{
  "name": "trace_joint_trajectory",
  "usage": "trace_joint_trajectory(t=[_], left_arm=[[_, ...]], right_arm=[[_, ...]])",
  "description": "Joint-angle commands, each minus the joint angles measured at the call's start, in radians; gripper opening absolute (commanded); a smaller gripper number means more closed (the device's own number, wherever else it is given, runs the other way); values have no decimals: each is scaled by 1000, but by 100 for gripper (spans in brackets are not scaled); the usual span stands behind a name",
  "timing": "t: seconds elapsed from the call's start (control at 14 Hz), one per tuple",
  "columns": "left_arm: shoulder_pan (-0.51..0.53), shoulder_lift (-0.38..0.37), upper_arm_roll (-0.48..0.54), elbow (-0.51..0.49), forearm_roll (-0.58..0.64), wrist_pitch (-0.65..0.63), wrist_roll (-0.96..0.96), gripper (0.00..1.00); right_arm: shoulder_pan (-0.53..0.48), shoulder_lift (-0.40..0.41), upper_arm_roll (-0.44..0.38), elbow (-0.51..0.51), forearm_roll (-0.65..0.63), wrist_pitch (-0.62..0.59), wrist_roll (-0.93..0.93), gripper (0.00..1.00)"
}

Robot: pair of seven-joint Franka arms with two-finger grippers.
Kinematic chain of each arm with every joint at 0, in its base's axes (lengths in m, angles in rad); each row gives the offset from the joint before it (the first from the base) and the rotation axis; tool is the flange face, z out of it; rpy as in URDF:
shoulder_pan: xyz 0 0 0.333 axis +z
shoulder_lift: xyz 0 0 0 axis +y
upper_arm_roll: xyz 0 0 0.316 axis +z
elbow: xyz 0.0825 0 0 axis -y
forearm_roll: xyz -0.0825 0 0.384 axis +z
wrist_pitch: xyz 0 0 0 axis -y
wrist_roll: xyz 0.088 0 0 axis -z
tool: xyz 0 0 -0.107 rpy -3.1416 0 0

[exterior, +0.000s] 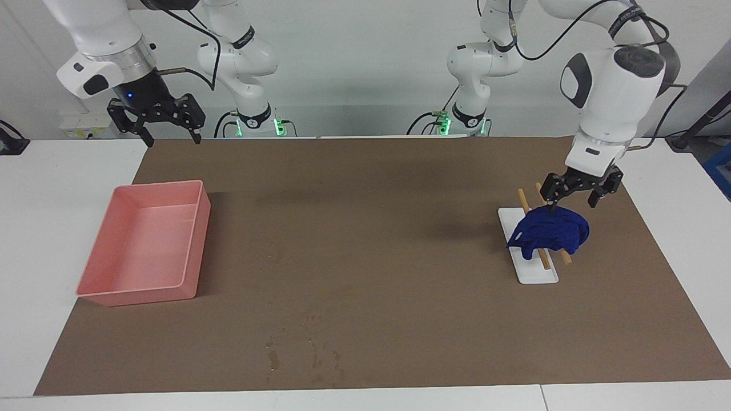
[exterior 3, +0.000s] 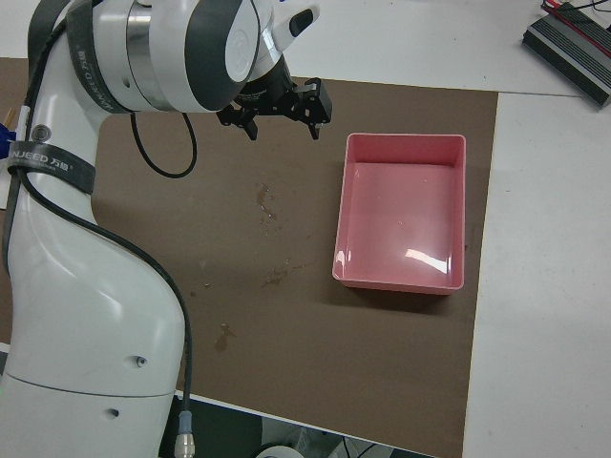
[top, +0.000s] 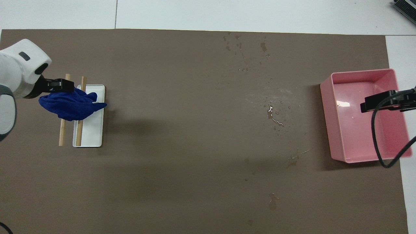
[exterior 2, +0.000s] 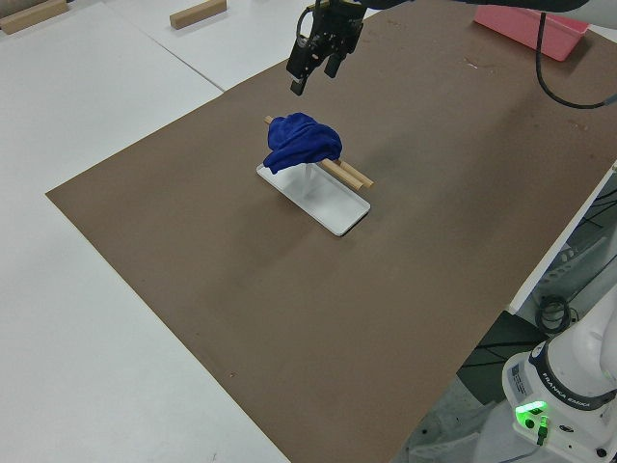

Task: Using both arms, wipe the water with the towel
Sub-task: 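Grasp the blue towel on the white tray with the left gripper, then lift the towel with the left gripper while the right gripper reaches toward it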

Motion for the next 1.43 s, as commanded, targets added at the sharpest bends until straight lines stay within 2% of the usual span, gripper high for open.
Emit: trace_joint_trajectory(t=[0.0,0.14,0.36,0.5,0.57,0.64,0.72,0.79,0.86,0.93,1.15,1.29,1.36], left_arm=[[3,-28,-1,-83,65,55,-46,100],[4,-32,-1,-132,68,92,-76,100],[1,-32,-1,-167,129,132,-79,100],[3,-31,-1,-189,142,165,-82,100],[4,-31,-1,-193,142,179,-84,96],[4,-31,-1,-193,142,182,-99,84],[1,-29,-1,-193,142,184,-122,64],[1,-29,-1,-195,142,187,-127,35],[1,-29,-1,-195,142,185,-125,0],[3,-29,-1,-193,143,184,-121,0],[-2,-23,-1,-161,143,159,-113,0],[-11,11,-5,-58,137,45,-110,0],[-13,38,-10,30,104,-59,-112,0]], right_arm=[[-8,-18,7,-43,97,41,144,100],[4,-34,9,-81,176,85,298,100],[82,-75,9,-184,299,247,559,100],[142,-74,9,-201,348,333,723,100],[162,-74,9,-225,400,405,823,100],[179,-74,9,-254,424,489,891,100],[205,-74,9,-267,431,533,925,100],[215,-71,9,-293,449,557,952,100],[216,-71,9,-322,492,602,968,100],[216,-74,9,-351,518,648,985,100],[224,-69,9,-359,563,671,1104,100],[251,-60,9,-383,608,718,1144,100],[258,-54,9,-400,654,772,1170,100]])
